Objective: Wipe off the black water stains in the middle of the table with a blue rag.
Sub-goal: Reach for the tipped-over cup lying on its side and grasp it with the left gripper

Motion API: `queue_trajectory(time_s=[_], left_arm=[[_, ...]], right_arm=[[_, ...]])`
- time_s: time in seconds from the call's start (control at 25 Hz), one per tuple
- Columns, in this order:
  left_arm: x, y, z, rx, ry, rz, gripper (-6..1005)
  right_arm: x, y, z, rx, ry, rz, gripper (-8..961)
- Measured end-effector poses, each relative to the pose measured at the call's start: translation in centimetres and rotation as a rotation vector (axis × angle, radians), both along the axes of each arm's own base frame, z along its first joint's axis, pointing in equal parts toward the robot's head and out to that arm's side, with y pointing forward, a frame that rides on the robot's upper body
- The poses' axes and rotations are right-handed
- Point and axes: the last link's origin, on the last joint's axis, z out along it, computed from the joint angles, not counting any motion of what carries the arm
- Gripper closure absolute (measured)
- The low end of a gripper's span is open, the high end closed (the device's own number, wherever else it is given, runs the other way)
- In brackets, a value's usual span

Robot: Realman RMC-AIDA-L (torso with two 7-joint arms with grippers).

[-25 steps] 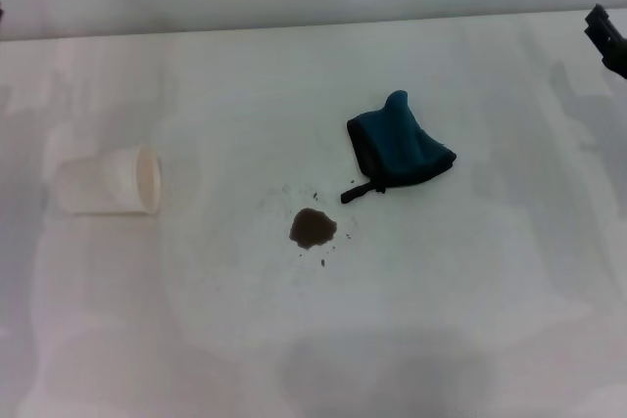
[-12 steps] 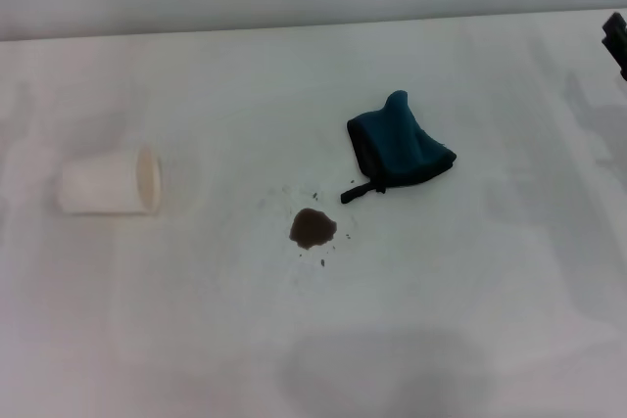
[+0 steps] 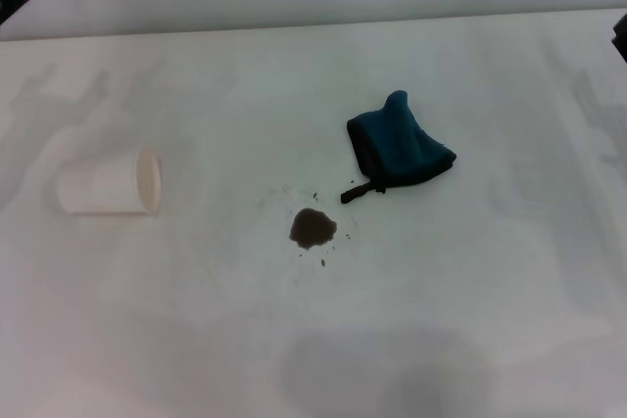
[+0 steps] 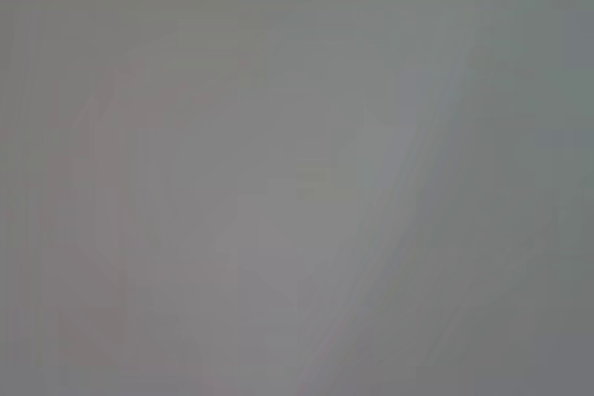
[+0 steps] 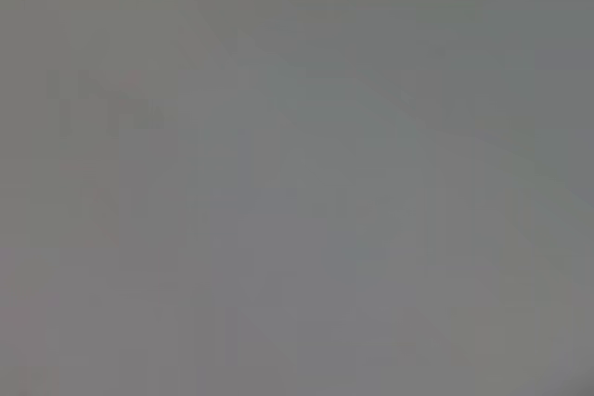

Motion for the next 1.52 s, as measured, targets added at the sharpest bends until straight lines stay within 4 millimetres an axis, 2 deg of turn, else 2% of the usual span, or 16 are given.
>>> queue_trajectory(time_s=[0.24, 0.36, 0.44, 0.48, 0.56, 0.92, 1.12, 1.4, 1.52], left_arm=[[0.4, 1.0, 0.3, -0.219, 0.231, -0.081, 137], [0.7, 1.8, 0.2, -0.327, 0.404, -0.102, 137], [0.7, 2.0, 0.2, -0.351, 0.459, -0.099, 138], [1.1, 2.7, 0.4, -0.373, 0.565, -0.086, 138], [1.6, 3.2, 0.6, -0.352, 0.596, -0.086, 138], [3.5, 4.5, 1.6, -0.243, 0.579, -0.122, 137], [4.1, 4.6, 0.9, -0.259, 0.527, -0.111, 137], [5.6, 4.6, -1.0, -0.297, 0.491, -0.122, 138], [6.1, 4.9, -1.0, -0.285, 0.460, -0.117, 137]], right_arm=[[-1.5, 2.8, -0.2, -0.010, 0.019, 0.000, 115], [-2.9, 4.1, -1.3, -0.040, 0.042, 0.007, 115], [-3.0, 4.3, -1.7, -0.055, 0.048, 0.000, 115], [-3.0, 4.4, -1.9, -0.064, 0.051, -0.007, 115], [-3.0, 4.5, -2.3, -0.082, 0.056, -0.023, 115], [-1.9, 3.5, -2.4, -0.086, 0.063, -0.057, 115], [-1.2, 2.6, -2.4, -0.094, 0.054, -0.069, 116], [-0.2, 1.6, -2.0, -0.085, 0.043, -0.085, 116], [0.0, 1.3, -1.9, -0.079, 0.044, -0.087, 116]])
